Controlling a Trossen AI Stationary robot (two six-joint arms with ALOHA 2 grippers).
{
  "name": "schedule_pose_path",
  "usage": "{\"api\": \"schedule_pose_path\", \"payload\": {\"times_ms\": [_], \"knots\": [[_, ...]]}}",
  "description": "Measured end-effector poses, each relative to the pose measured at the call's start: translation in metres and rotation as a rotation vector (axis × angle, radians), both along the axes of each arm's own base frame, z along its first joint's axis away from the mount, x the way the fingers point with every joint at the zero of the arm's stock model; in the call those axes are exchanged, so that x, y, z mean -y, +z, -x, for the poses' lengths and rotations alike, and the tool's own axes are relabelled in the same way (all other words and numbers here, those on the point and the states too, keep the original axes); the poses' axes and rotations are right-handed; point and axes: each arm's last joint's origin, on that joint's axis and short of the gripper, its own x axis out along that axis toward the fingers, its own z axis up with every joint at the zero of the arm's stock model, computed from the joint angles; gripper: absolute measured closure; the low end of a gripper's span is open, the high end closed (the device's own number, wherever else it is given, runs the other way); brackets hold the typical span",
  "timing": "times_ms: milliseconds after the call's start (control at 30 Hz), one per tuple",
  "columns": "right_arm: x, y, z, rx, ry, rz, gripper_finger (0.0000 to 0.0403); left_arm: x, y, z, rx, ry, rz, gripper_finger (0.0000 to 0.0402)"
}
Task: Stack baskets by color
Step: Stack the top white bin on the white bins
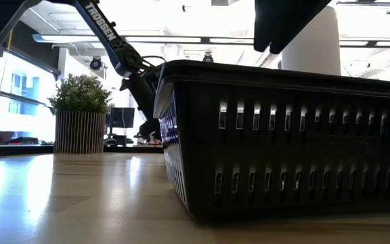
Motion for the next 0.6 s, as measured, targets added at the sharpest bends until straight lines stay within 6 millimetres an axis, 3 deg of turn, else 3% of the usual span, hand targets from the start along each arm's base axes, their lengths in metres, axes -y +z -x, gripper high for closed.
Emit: {"api": "schedule_pose_path", "payload": {"times_ms": [600], "knots": [[0.0012,0.0,-0.001,-0.006,0.01,0.002,0.0286,0.0058,0.0,-0.0009,-0.022,0.02,0.038,0.0401]]}}
